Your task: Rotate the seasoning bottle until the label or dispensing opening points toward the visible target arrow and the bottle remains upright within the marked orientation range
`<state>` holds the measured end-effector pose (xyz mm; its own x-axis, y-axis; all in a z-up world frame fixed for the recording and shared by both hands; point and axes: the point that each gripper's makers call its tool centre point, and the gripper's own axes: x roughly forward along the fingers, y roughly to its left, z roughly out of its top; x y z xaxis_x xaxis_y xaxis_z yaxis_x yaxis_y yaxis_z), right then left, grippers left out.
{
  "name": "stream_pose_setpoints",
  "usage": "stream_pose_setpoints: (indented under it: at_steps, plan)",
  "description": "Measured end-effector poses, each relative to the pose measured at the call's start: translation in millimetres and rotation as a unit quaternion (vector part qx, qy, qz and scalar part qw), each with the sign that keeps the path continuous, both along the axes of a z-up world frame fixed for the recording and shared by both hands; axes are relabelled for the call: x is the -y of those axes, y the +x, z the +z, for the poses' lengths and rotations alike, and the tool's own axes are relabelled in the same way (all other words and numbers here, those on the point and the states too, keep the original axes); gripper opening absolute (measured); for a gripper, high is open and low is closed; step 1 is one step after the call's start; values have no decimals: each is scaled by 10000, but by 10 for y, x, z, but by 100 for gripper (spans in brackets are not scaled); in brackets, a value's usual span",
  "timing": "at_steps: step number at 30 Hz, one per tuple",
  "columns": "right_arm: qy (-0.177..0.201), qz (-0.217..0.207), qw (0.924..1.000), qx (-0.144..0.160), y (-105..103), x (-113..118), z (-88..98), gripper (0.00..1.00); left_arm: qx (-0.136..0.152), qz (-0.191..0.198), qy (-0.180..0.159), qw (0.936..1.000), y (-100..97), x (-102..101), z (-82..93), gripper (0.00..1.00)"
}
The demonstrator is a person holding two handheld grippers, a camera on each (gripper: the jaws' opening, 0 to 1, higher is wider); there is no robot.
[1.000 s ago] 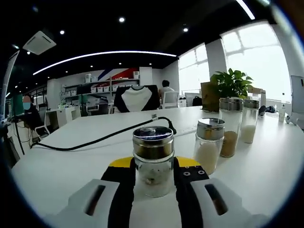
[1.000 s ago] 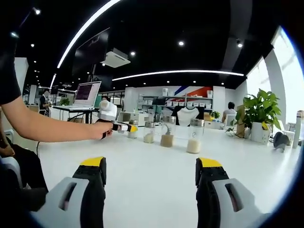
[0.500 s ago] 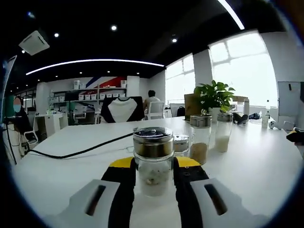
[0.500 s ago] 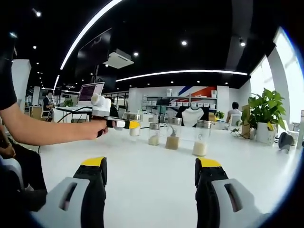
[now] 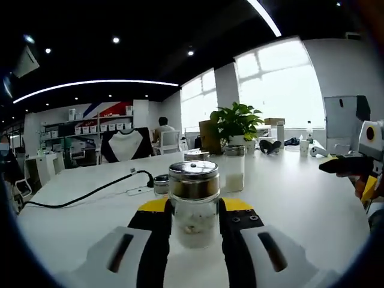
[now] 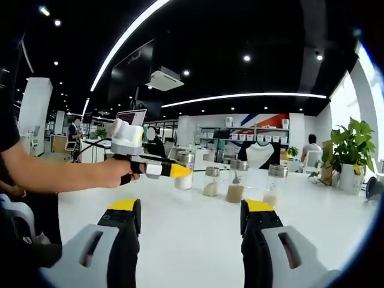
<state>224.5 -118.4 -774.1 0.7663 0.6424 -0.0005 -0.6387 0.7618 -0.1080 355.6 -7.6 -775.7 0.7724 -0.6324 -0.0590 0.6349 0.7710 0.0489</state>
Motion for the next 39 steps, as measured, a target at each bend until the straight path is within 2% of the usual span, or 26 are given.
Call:
stream_pose_setpoints:
  at_steps: [5, 12, 19, 24, 28, 30, 33, 36, 39]
  plan:
    - [12, 134, 9999, 13, 33, -44, 28, 62, -9, -356, 148, 9993, -218, 137, -53, 32]
    - [-45, 352, 9994, 56, 29, -152, 45, 54, -119, -614, 54, 9980, -512, 225, -94, 33]
    - [-173, 490, 9986, 88, 100, -318, 76, 46, -205, -811, 125, 9964, -702, 393, -209, 33]
    - [-252, 523, 9983, 29, 213, -405, 74, 43, -252, -993, 43, 9947, -821, 539, -239, 33]
    - [175, 718, 9970, -219, 202, -459, 94, 40, -154, -1130, 197, 9933, -934, 625, -250, 33]
    - [143, 784, 9964, -272, 205, -460, 62, 38, -130, -1377, 124, 9903, -1047, 682, -235, 33]
    - [172, 889, 9956, -257, 174, -482, 67, 36, -140, -1570, 124, 9874, -1111, 710, -239, 33]
    - [149, 1077, 9938, -244, 121, -527, 64, 30, -145, -1728, 176, 9847, -1159, 718, -253, 33]
    - [147, 1121, 9932, -278, 115, -546, 39, 30, -136, -1894, 214, 9816, -1207, 735, -265, 33]
